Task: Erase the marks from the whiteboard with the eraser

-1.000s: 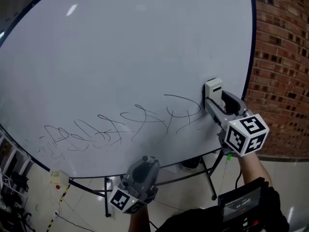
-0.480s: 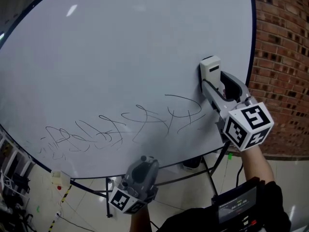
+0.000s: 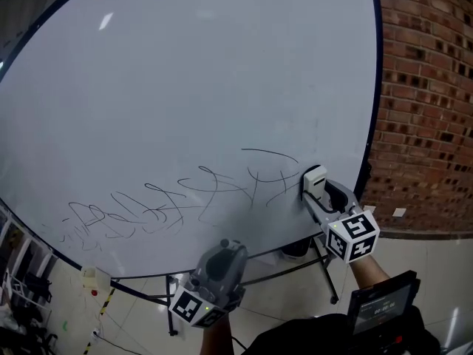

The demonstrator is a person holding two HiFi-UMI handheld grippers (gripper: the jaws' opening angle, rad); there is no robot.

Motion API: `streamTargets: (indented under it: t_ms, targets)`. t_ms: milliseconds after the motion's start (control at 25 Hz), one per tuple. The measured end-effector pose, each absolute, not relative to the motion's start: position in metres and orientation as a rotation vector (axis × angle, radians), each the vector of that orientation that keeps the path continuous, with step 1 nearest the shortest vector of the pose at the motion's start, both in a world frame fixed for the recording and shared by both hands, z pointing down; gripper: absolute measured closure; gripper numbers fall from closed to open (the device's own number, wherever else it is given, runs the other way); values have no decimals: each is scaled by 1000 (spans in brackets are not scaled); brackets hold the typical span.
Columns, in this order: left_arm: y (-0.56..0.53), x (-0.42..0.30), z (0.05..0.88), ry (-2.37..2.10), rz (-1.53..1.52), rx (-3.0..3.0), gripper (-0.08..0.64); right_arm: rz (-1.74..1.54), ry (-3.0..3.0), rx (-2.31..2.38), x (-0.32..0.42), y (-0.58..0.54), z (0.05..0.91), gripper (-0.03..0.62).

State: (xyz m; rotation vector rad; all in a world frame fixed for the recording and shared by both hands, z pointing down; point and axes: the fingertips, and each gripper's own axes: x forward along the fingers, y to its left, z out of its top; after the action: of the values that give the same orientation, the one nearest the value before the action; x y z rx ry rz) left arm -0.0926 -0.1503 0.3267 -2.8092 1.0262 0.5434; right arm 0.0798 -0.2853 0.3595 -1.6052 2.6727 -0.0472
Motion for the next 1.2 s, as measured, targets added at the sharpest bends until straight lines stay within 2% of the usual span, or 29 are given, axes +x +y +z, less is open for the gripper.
streamTargets:
  t_ms: [200,560,720,1040,1200]
  targets:
    - [-150,-85,327,1004,525,-2820,503,-103,2682,-1616,87,-286,390,362]
    - [-150,-87,327,1018,516,-2815,502,-97,2674,-1636,85,-286,379,362]
    - [-148,-93,325,1033,535,-2801,503,27,2657,-1577,74,-284,328,362]
    - [-145,-120,321,1083,586,-2753,503,318,2562,-1402,55,-273,172,362]
    - [-147,-125,323,1086,578,-2755,502,342,2536,-1391,52,-271,154,360]
